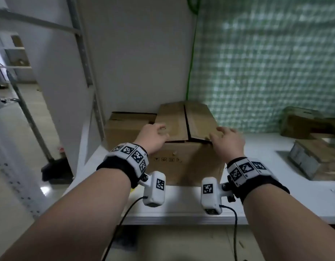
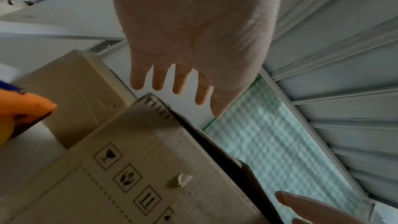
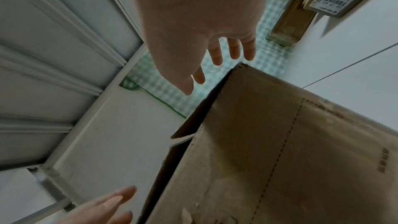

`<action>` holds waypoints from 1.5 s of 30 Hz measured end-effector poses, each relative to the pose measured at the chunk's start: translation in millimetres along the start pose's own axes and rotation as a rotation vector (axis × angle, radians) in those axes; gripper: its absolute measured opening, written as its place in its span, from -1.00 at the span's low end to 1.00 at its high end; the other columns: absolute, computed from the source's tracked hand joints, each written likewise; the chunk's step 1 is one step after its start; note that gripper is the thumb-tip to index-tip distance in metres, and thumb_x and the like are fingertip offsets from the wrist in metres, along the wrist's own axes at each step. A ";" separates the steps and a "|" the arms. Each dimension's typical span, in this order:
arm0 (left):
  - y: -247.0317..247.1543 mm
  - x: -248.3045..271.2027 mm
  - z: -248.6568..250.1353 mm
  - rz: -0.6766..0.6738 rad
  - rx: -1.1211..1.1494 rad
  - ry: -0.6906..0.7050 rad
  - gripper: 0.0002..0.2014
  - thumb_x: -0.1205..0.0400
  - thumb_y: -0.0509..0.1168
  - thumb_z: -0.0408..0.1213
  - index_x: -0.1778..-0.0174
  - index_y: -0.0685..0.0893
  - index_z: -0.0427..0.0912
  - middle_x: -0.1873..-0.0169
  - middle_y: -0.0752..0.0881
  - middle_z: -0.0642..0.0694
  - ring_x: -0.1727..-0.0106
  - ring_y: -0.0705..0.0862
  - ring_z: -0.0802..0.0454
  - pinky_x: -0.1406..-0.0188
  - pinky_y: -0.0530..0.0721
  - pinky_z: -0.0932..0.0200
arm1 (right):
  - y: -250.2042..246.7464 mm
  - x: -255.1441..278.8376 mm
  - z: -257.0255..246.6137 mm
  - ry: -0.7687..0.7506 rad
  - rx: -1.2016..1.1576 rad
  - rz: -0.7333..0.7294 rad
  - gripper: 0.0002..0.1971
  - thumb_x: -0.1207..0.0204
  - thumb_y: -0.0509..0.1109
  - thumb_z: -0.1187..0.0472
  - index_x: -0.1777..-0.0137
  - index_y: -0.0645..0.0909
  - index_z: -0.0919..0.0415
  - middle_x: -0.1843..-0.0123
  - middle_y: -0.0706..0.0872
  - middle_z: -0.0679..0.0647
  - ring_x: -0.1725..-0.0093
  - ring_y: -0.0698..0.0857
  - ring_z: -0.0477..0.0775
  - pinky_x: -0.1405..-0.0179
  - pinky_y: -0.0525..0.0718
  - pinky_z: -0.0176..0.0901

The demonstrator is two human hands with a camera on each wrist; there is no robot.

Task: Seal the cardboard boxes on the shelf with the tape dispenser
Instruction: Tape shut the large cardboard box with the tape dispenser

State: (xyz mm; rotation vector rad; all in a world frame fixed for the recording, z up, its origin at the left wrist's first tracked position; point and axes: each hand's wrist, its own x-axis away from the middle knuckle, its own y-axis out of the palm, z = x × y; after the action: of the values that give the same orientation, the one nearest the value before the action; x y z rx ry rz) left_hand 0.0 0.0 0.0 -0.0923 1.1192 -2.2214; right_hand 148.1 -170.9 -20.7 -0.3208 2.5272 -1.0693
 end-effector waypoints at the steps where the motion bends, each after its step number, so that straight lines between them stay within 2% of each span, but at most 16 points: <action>1: 3.2 -3.9 -3.3 -0.027 0.030 -0.018 -0.51 -0.66 0.25 -0.12 -0.53 0.41 -0.09 -0.51 0.42 -0.16 -0.46 0.45 -0.06 -0.39 0.40 0.15 | 4.0 -2.6 0.9 0.031 -0.004 -0.025 -0.52 -0.58 0.21 -0.06 -0.49 0.45 0.02 -0.54 0.40 0.21 -0.59 0.22 0.19 -0.50 0.21 0.06; 3: 7.6 -9.1 -8.7 -0.074 0.053 -0.062 -0.48 -0.68 0.22 -0.12 -0.58 0.33 -0.08 -0.53 0.39 -0.13 -0.36 0.53 0.01 -0.18 0.46 0.29 | 13.3 -9.4 3.9 0.063 -0.038 -0.068 -0.45 -0.55 0.23 -0.09 -0.53 0.39 0.00 -0.59 0.34 0.16 -0.61 0.20 0.18 -0.55 0.24 0.11; 5: 10.4 -11.5 -11.7 -0.096 0.057 -0.091 -0.46 -0.70 0.18 -0.10 -0.60 0.27 -0.07 -0.53 0.39 -0.10 -0.06 0.61 0.17 0.07 0.49 0.38 | 19.1 -11.6 3.1 0.083 -0.110 -0.105 -0.43 -0.51 0.24 -0.12 -0.53 0.41 -0.02 -0.58 0.39 0.13 -0.55 0.35 0.18 -0.52 0.34 0.11; 6: 11.5 -11.3 -12.4 -0.093 0.056 -0.111 -0.45 -0.69 0.18 -0.07 -0.61 0.26 -0.07 -0.55 0.38 -0.09 -0.08 0.61 0.16 0.01 0.52 0.33 | 20.8 -10.6 2.5 0.101 -0.118 -0.116 -0.43 -0.50 0.24 -0.13 -0.52 0.43 -0.02 -0.57 0.41 0.14 -0.50 0.42 0.19 -0.49 0.39 0.10; 8: 12.8 -10.2 -15.4 -0.080 0.038 -0.140 -0.43 -0.68 0.18 -0.02 -0.61 0.28 -0.07 -0.58 0.32 -0.09 -0.45 0.46 -0.02 -0.36 0.42 0.13 | 20.9 -8.0 1.7 0.117 -0.116 -0.105 -0.45 -0.51 0.23 -0.14 -0.50 0.46 -0.03 -0.55 0.43 0.14 -0.43 0.50 0.21 -0.44 0.45 0.06; 10: 13.2 -7.8 -17.9 -0.076 0.040 -0.160 -0.43 -0.67 0.20 0.00 -0.60 0.30 -0.05 -0.59 0.31 -0.07 -0.57 0.32 -0.07 -0.48 0.31 0.08 | 19.9 -4.3 3.5 0.129 -0.111 -0.086 -0.46 -0.52 0.22 -0.14 -0.50 0.47 -0.06 -0.53 0.45 0.15 -0.40 0.53 0.22 -0.39 0.47 0.01; 19: 18.1 -0.3 -12.5 -0.197 0.166 -0.161 -0.40 -0.60 0.29 0.06 -0.57 0.34 0.09 -0.57 0.33 -0.05 -0.52 0.37 -0.12 -0.46 0.44 -0.14 | -12.2 25.8 11.5 0.207 -0.029 0.069 -0.59 -0.52 0.30 0.00 -0.34 0.65 0.05 -0.28 0.71 0.09 -0.26 0.63 0.17 -0.14 0.55 -0.16; 21: 19.0 -0.7 -11.4 -0.229 0.217 -0.136 -0.39 -0.58 0.33 0.06 -0.57 0.36 0.11 -0.57 0.33 -0.05 -0.52 0.36 -0.11 -0.47 0.41 -0.16 | -20.6 30.8 13.1 0.211 0.032 0.114 -0.68 -0.51 0.30 0.03 -0.16 0.72 0.13 -0.11 0.77 0.14 -0.09 0.67 0.19 0.04 0.54 -0.18; 24: 22.0 0.8 -16.2 -0.259 0.319 -0.080 -0.38 -0.54 0.36 0.06 -0.55 0.39 0.12 -0.59 0.30 -0.07 -0.57 0.29 -0.08 -0.56 0.25 -0.13 | -30.5 35.4 13.2 0.213 0.144 0.119 -0.74 -0.48 0.31 0.04 0.04 0.73 0.20 0.16 0.73 0.16 0.21 0.59 0.17 0.23 0.50 -0.20; 29: 23.4 3.2 -27.5 -0.262 0.396 -0.147 -0.25 -0.45 0.29 0.33 -0.56 0.27 0.28 -0.66 -0.20 -0.12 -0.66 -0.13 -0.19 -0.58 -0.10 -0.33 | -29.0 53.8 0.8 0.139 0.286 0.092 -0.74 -0.47 0.33 -0.05 0.09 0.59 0.15 0.18 0.68 0.12 0.20 0.58 0.15 0.30 0.48 -0.17; 31: 15.5 4.1 -30.0 -0.320 0.395 -0.190 -0.11 -0.32 0.26 0.49 -0.57 0.18 0.32 -0.66 -0.23 -0.11 -0.66 -0.10 -0.25 -0.55 -0.05 -0.40 | -26.3 62.0 -7.3 0.070 0.267 0.030 -0.74 -0.44 0.37 -0.06 0.14 0.57 0.14 0.25 0.69 0.10 0.19 0.65 0.14 0.31 0.55 -0.16; 33: 7.0 7.3 -30.7 -0.365 0.417 -0.211 0.01 -0.23 0.26 0.55 -0.59 0.13 0.30 -0.67 -0.11 -0.10 -0.65 0.00 -0.25 -0.54 0.07 -0.39 | -22.4 69.2 -18.6 0.008 0.107 -0.083 -0.75 -0.37 0.47 -0.01 0.24 0.58 0.17 0.34 0.74 0.11 0.27 0.75 0.14 0.31 0.73 -0.03; 36: 2.1 12.0 -31.3 -0.377 0.456 -0.203 -0.09 -0.42 0.27 0.37 -0.64 0.06 0.19 -0.67 0.03 -0.08 -0.62 0.14 -0.19 -0.49 0.31 -0.24 | -16.1 79.2 -39.1 -0.056 -0.061 -0.260 -0.81 -0.38 0.55 0.12 0.21 0.64 0.23 0.31 0.79 0.20 0.34 0.79 0.15 0.26 0.81 0.08; 40: 3.6 13.7 -33.3 -0.342 0.454 -0.235 -0.02 -0.41 0.40 0.26 -0.65 -0.03 0.21 -0.66 0.07 -0.08 -0.58 0.24 -0.18 -0.40 0.44 -0.19 | -17.2 83.4 -54.4 -0.029 -0.255 -0.550 -0.85 -0.50 0.47 0.28 -0.05 0.70 0.23 0.13 0.79 0.25 0.25 0.74 0.09 0.18 0.77 -0.12; 42: 3.1 13.3 -33.8 -0.332 0.418 -0.241 0.01 -0.40 0.46 0.18 -0.65 -0.04 0.21 -0.65 0.11 -0.09 -0.57 0.27 -0.19 -0.38 0.48 -0.18 | -20.1 75.6 -49.4 -0.019 -0.284 -0.555 -0.88 -0.52 0.45 0.29 -0.04 0.71 0.24 0.18 0.77 0.18 0.27 0.71 0.03 0.19 0.73 -0.16; 45: 3.2 11.8 -32.1 -0.321 0.400 -0.271 -0.04 -0.46 0.49 -0.03 -0.65 -0.01 0.22 -0.64 0.14 -0.08 -0.53 0.31 -0.18 -0.24 0.57 -0.15 | -23.1 48.1 -28.2 0.019 -0.264 -0.340 -0.87 -0.49 0.48 0.21 0.01 0.73 0.22 0.13 0.76 0.11 0.19 0.70 0.01 0.08 0.74 -0.10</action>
State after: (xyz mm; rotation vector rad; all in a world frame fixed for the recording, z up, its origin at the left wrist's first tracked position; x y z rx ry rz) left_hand -18.4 14.3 -25.2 -0.4136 0.5295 -2.5766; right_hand 94.1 -185.5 2.0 -0.8412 2.6957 -0.8491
